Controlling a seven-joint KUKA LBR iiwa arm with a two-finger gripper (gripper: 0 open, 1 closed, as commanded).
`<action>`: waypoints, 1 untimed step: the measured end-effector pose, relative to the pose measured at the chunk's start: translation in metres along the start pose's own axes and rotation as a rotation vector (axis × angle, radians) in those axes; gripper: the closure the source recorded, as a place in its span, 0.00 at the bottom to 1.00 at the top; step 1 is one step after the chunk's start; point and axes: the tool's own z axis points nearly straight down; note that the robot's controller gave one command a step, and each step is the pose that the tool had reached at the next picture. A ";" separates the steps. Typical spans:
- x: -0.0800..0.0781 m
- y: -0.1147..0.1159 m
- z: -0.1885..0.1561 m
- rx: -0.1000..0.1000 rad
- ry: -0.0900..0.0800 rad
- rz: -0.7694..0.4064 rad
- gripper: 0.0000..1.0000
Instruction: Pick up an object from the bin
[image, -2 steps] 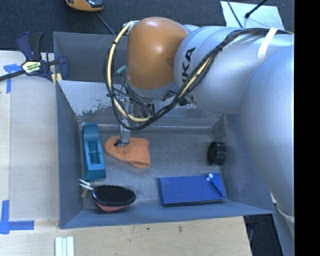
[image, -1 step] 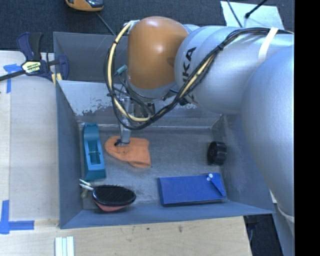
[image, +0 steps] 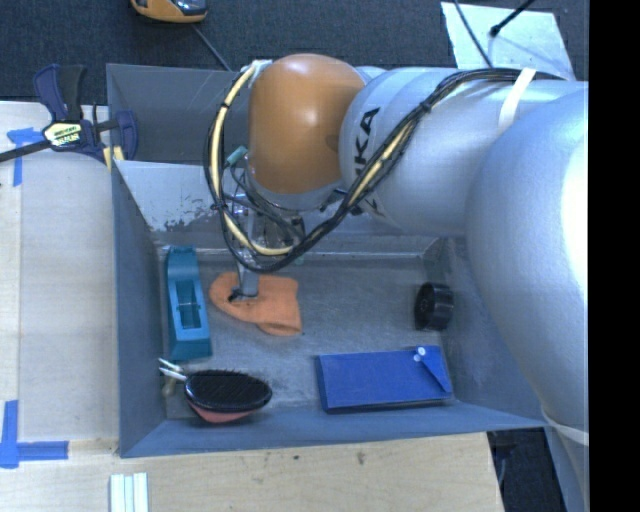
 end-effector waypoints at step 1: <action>0.003 0.000 0.012 0.000 0.002 -0.028 0.00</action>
Offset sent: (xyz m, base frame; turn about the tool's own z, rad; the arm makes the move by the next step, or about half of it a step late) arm -0.0131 0.0135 0.0286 -0.2550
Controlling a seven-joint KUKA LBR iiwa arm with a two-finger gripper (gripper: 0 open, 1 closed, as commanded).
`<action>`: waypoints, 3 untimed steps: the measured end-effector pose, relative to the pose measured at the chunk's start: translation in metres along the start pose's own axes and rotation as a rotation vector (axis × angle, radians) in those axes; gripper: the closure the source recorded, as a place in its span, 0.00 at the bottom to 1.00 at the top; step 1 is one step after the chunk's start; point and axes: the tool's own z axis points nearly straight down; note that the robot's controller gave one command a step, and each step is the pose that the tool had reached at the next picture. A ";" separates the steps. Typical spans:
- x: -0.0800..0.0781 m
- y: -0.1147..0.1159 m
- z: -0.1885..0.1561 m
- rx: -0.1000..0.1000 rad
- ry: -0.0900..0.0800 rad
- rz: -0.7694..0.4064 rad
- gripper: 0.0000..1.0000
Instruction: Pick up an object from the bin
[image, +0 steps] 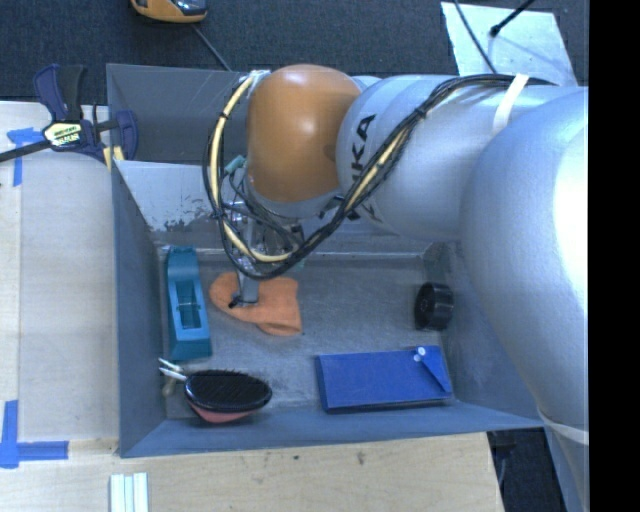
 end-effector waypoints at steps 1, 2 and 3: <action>0.010 0.007 -0.005 0.001 0.010 -0.153 0.00; 0.028 -0.010 0.024 -0.001 -0.002 -0.146 0.00; 0.029 -0.036 0.055 0.000 0.006 0.018 1.00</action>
Offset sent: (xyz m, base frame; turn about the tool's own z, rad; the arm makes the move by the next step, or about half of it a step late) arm -0.0412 -0.0284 -0.0575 -0.1186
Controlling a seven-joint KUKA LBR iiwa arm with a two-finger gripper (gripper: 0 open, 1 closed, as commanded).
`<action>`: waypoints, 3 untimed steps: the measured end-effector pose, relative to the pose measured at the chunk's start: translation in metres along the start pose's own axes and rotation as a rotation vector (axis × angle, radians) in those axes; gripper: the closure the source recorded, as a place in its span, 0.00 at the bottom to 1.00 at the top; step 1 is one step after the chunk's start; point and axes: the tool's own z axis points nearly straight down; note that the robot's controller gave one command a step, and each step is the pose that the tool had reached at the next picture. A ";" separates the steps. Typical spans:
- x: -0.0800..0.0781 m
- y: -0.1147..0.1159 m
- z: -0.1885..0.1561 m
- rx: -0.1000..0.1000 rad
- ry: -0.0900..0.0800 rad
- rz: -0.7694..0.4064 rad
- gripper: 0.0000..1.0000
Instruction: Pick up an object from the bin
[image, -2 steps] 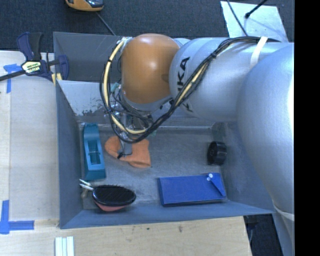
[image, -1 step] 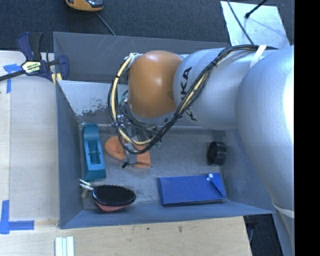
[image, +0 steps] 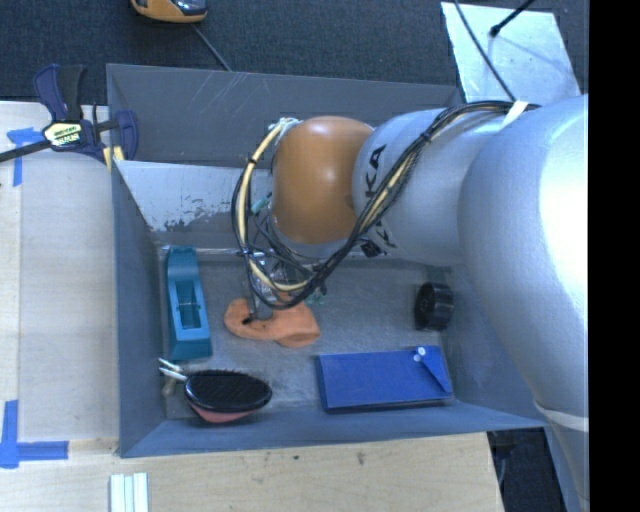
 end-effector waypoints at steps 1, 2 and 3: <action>0.000 0.000 0.000 0.000 0.000 0.000 0.00; 0.000 0.000 0.000 0.000 0.000 0.001 0.00; 0.054 -0.019 0.024 0.000 0.000 -0.185 1.00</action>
Offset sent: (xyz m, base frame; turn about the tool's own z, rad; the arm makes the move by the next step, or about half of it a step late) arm 0.0000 0.0000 0.0000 0.0000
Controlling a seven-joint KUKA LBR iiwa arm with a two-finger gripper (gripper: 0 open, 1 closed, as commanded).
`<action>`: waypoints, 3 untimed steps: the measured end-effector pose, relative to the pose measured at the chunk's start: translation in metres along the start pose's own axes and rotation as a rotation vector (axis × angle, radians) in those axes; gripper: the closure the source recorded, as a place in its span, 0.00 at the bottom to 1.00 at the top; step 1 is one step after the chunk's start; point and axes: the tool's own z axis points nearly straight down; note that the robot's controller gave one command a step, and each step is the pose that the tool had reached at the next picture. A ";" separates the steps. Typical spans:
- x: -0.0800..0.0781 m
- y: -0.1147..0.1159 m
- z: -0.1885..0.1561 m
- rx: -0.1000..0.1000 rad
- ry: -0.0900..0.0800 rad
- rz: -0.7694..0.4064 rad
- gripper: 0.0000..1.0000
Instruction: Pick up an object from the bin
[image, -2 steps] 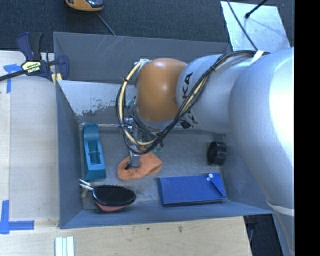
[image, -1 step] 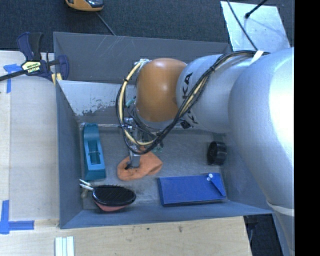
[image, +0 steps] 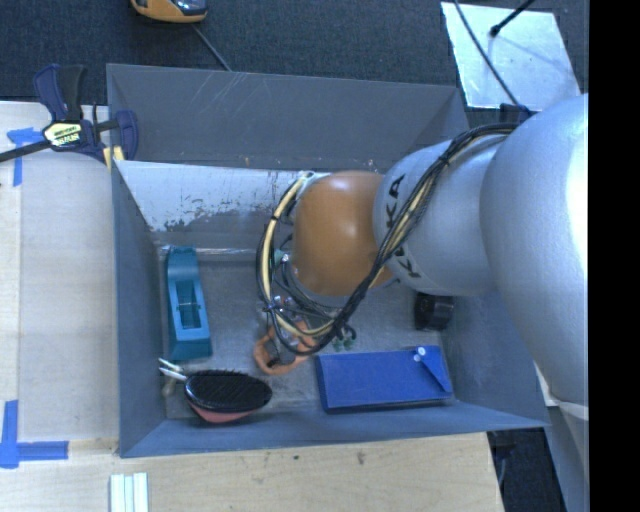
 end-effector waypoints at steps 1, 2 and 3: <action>0.000 0.000 0.000 0.000 0.000 0.000 1.00; -0.005 0.019 -0.123 0.000 -0.002 0.003 1.00; -0.005 0.019 -0.123 0.000 -0.002 0.003 1.00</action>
Offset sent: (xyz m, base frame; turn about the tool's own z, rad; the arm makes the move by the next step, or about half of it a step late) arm -0.0015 0.0197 0.1229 0.0026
